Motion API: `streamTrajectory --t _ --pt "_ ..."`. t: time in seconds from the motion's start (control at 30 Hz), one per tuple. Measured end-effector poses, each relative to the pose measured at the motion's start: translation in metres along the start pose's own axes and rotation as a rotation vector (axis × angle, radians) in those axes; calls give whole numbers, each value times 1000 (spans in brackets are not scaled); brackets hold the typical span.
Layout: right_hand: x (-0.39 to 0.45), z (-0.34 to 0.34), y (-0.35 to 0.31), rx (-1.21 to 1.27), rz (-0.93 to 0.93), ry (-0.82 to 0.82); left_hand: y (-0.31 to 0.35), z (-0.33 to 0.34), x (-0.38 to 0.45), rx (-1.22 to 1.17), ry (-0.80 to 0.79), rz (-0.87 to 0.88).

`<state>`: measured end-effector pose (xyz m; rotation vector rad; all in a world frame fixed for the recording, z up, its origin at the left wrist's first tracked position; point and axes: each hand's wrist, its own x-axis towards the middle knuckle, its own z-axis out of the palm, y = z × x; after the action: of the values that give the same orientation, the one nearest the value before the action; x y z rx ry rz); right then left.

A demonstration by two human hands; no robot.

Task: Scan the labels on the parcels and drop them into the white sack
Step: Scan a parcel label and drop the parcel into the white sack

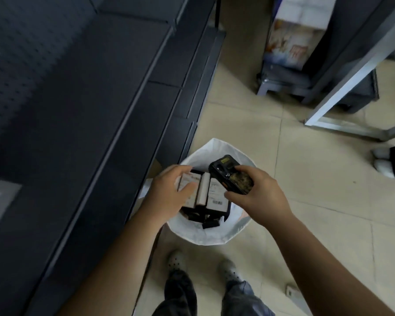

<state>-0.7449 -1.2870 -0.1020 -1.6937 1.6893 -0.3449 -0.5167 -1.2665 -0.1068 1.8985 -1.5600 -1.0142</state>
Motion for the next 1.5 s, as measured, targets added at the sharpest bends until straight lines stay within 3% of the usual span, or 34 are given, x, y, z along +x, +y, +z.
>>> streamTrajectory --t 0.37,0.67,0.93,1.23,1.5 --pt "-60 -78 -143 114 -576 -141 101 -124 -171 70 499 -70" --pt "-193 -77 -262 297 -999 -299 127 -178 -378 194 943 -161" --pt "-394 -2 -284 275 -1179 -589 85 -137 -619 209 1198 -333" --pt "-685 108 -276 173 -1463 -904 54 -43 -935 221 1520 -749" --pt "-906 186 -263 118 -1690 -1217 51 35 -1121 171 1765 -1062"
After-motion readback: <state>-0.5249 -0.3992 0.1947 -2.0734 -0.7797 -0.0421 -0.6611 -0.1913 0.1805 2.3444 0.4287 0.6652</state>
